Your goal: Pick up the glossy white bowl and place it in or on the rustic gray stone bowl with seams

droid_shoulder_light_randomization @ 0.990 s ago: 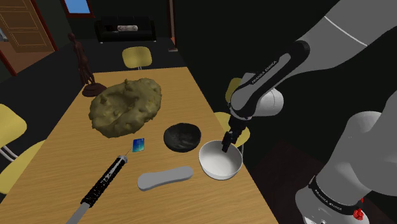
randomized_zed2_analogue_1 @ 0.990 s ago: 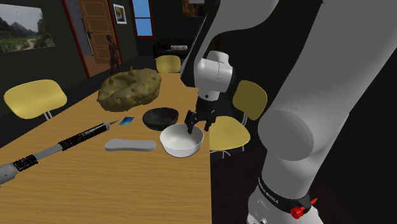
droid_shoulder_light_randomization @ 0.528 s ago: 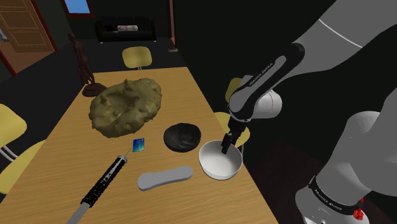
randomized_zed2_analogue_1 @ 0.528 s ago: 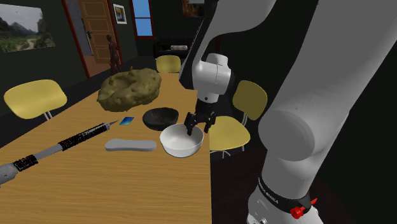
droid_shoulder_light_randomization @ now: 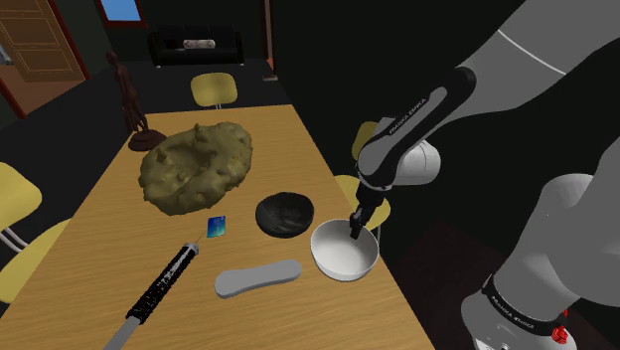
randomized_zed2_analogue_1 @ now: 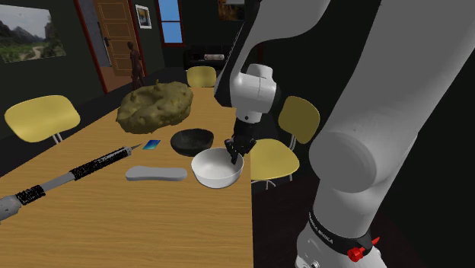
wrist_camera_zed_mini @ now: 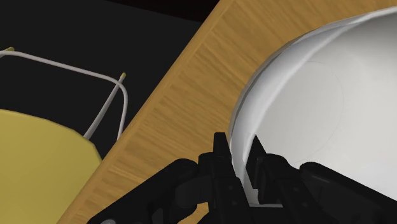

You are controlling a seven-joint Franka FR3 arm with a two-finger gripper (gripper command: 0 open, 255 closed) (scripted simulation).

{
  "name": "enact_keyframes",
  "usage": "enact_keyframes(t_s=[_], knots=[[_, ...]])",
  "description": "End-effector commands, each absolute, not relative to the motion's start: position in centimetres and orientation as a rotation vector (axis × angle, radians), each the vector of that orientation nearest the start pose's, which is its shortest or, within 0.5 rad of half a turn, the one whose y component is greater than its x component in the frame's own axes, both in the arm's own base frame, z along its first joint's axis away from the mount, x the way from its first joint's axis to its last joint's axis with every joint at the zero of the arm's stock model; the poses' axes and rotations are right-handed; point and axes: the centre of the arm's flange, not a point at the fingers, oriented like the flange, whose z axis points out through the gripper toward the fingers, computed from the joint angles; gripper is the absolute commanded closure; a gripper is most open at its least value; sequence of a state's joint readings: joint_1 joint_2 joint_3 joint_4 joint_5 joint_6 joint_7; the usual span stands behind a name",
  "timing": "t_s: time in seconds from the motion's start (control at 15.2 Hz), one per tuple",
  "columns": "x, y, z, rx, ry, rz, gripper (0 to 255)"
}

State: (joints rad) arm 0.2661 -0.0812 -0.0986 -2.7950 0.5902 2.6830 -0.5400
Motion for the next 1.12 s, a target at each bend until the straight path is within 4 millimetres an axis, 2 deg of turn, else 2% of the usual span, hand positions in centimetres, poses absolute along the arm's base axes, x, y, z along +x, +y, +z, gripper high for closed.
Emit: enact_keyframes(t_s=[0.0, 0.2, 1.06], knots=[[36.8, 4.5, 22.7, -2.872, -0.247, -0.023, 255], [36.8, 4.5, 22.7, -2.872, -0.247, -0.023, 255], [36.8, 4.5, 29.6, -2.872, -0.247, -0.023, 255]])
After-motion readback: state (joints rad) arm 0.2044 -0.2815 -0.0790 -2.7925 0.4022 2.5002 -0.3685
